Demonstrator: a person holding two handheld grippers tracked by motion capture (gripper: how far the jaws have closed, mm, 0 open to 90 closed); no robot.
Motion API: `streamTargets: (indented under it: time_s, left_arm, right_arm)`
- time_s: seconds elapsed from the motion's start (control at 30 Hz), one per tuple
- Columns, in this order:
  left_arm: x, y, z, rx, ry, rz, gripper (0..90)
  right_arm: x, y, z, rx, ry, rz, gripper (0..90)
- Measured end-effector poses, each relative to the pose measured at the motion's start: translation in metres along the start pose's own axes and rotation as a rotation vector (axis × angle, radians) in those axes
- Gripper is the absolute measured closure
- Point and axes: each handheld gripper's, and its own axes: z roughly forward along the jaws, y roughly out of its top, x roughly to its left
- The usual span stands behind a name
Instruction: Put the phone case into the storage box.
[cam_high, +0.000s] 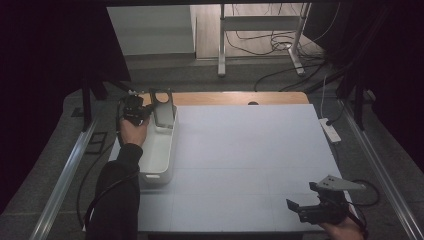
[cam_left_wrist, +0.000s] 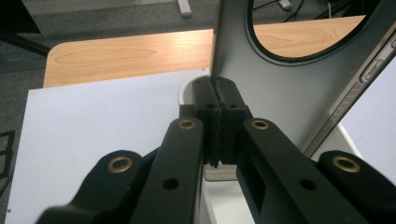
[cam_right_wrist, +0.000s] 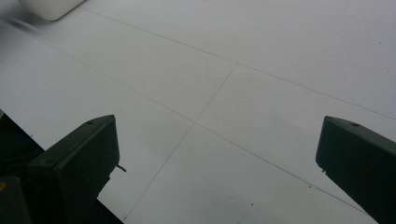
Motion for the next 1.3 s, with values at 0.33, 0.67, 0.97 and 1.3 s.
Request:
streamTargets:
  time_s: [0.33,0.67,0.97,1.3]
  left_arm:
    - [0.0004,-0.0027,0.0056,0.023,-0.003,0.0,88.8]
    - [0.0012,-0.0037,0.0077,0.043,-0.001,0.0,88.5]
    - [0.0019,-0.0029,0.0074,0.035,-0.012,-0.007,83.4]
    - [0.0067,-0.0007,-0.0002,0.024,-0.028,-0.014,79.9]
  right_arm:
    - [0.0,0.0,-0.0001,0.003,0.0,-0.002,0.0]
    - [0.0001,0.0001,0.0,0.005,0.0,-0.003,0.0]
    - [0.0003,0.0001,0.0004,0.005,0.001,-0.005,0.1]
    - [0.0006,0.0002,0.0004,0.01,0.002,-0.01,0.2]
